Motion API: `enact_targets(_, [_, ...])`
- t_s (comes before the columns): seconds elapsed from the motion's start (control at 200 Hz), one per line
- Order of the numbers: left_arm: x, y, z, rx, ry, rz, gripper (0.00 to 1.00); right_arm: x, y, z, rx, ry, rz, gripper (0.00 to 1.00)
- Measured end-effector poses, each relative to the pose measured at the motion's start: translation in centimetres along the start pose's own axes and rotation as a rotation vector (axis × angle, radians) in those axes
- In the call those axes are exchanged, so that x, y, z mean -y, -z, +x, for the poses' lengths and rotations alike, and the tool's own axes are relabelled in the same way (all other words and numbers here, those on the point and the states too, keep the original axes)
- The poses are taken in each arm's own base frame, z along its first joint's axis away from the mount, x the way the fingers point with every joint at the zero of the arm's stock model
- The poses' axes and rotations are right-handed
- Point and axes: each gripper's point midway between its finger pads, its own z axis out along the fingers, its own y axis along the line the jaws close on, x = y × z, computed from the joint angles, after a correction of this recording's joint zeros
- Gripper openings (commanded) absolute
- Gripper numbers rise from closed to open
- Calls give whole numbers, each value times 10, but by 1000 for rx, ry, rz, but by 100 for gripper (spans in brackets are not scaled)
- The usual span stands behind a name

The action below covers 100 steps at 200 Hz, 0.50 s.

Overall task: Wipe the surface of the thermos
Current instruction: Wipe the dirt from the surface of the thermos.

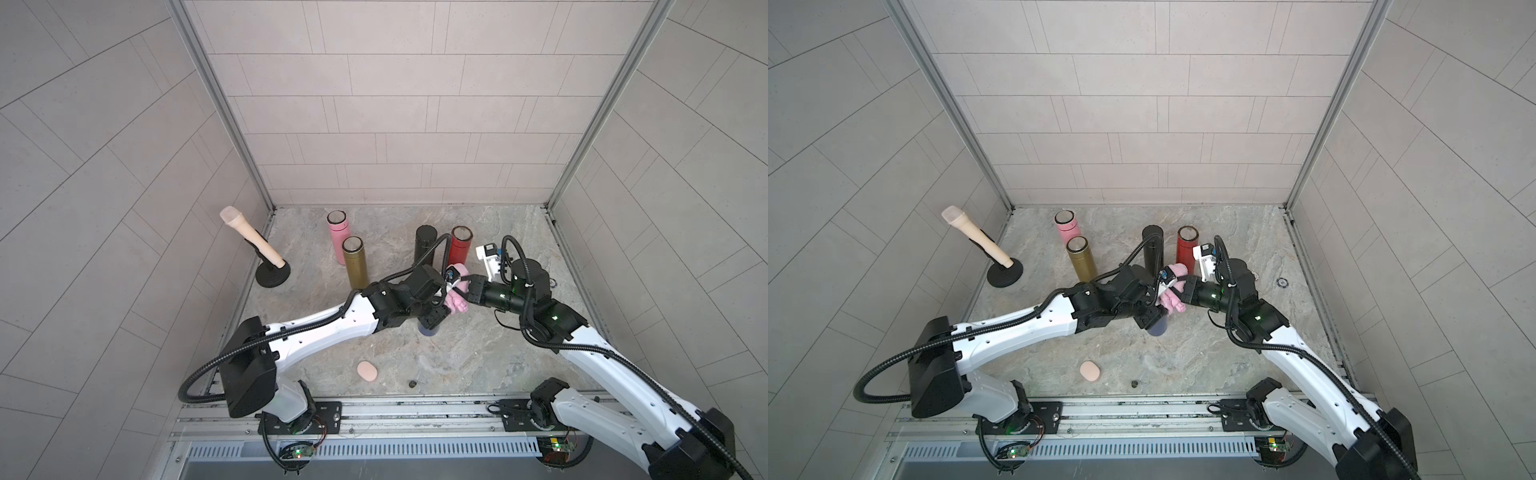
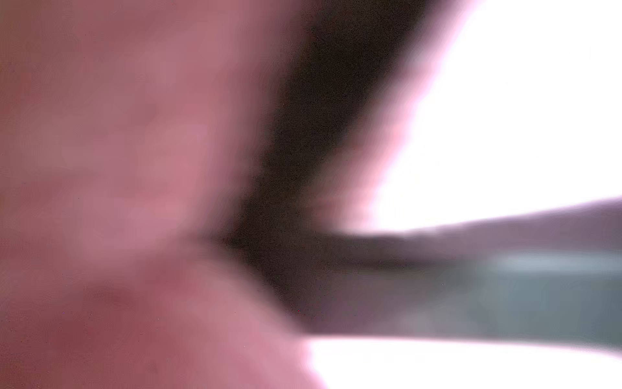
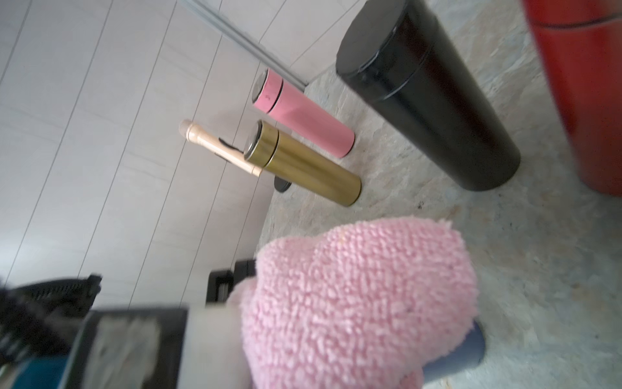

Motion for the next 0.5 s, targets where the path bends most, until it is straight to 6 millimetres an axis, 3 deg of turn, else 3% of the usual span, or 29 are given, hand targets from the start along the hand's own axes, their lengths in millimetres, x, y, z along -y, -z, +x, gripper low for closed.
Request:
enact_targets(0.12, [-5,-1,-2,24,17,0,70,-7,17,18,-50,22,-13,0])
enact_targets(0.24, [-7,-2,-3,32,21,4,70,-12,21,24,-74,37,-36,0])
enact_targets(0.5, [-6,-5,-5,56,33,34,66,-8,-3,8,-111,17,-42,0])
